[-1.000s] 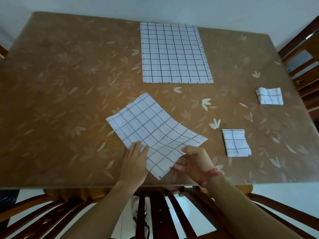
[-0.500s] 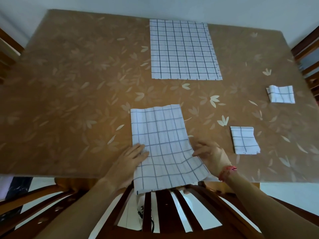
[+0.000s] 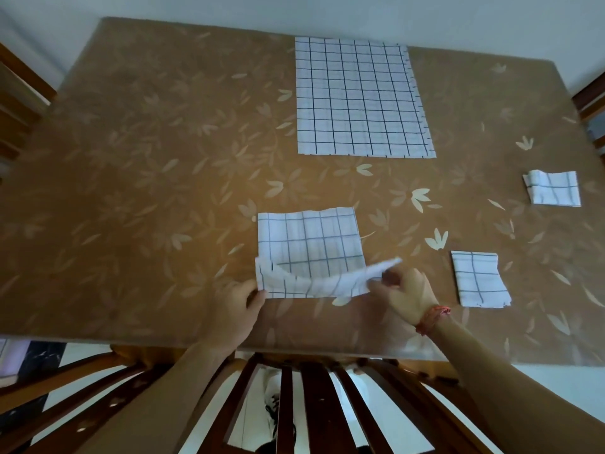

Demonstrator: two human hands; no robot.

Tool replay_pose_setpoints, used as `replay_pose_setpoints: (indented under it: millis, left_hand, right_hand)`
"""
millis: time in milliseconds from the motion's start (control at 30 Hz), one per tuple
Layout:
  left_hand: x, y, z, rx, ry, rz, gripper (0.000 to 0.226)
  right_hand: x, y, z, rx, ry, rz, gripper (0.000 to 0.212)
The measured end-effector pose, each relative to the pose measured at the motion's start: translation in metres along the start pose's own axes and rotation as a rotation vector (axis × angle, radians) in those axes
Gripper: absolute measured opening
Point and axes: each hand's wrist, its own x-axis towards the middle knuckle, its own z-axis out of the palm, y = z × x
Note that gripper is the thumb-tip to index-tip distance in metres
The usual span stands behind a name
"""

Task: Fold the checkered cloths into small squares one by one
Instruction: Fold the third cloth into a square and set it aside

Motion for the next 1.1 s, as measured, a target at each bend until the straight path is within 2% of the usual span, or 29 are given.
replay_pose_setpoints:
  millis: [33, 133, 200, 367, 433, 500, 600, 733, 867, 1000, 1067, 1100]
  left_hand:
    - [0.004, 0.003, -0.003, -0.034, -0.014, -0.04, 0.028]
    - [0.01, 0.002, 0.0, -0.105, -0.034, -0.148, 0.023]
    - [0.013, 0.004, 0.0, -0.11, -0.026, -0.208, 0.021]
    - [0.021, 0.006, 0.005, -0.104, -0.001, -0.274, 0.004]
    - [0.023, 0.003, 0.008, -0.073, 0.01, -0.256, 0.013]
    - [0.023, -0.003, 0.011, 0.03, 0.042, -0.181, 0.022]
    - [0.025, -0.011, 0.013, 0.264, 0.102, 0.066, 0.034]
    - [0.036, -0.017, 0.014, 0.457, -0.017, 0.267, 0.055]
    - [0.044, -0.024, 0.017, 0.556, -0.157, 0.281, 0.062]
    - [0.043, -0.03, 0.022, 0.581, -0.203, 0.267, 0.062]
    - [0.042, -0.03, 0.023, 0.581, -0.206, 0.263, 0.062]
    - [0.042, -0.03, 0.023, 0.58, -0.209, 0.264, 0.062]
  right_hand:
    - [0.007, 0.002, 0.004, -0.013, 0.035, -0.039, 0.035]
    - [0.034, 0.007, 0.015, 0.024, 0.08, 0.013, 0.002]
    - [0.05, 0.006, 0.019, 0.052, 0.112, 0.01, 0.011]
    - [0.072, 0.012, 0.029, -0.012, 0.082, 0.093, 0.014]
    - [0.077, 0.013, 0.031, -0.02, 0.1, 0.117, 0.011]
    - [0.079, 0.011, 0.033, -0.02, 0.094, 0.112, 0.009]
    - [0.083, 0.01, 0.035, -0.039, 0.083, 0.103, 0.011]
    - [0.086, 0.009, 0.036, -0.041, 0.086, 0.116, 0.014]
    - [0.088, 0.01, 0.036, -0.054, 0.092, 0.11, 0.016]
    - [0.085, 0.005, 0.035, -0.125, 0.127, 0.103, 0.023]
    - [0.079, 0.001, 0.036, -0.298, 0.242, -0.006, 0.033]
    - [0.075, -0.003, 0.04, -0.39, 0.291, -0.131, 0.037]
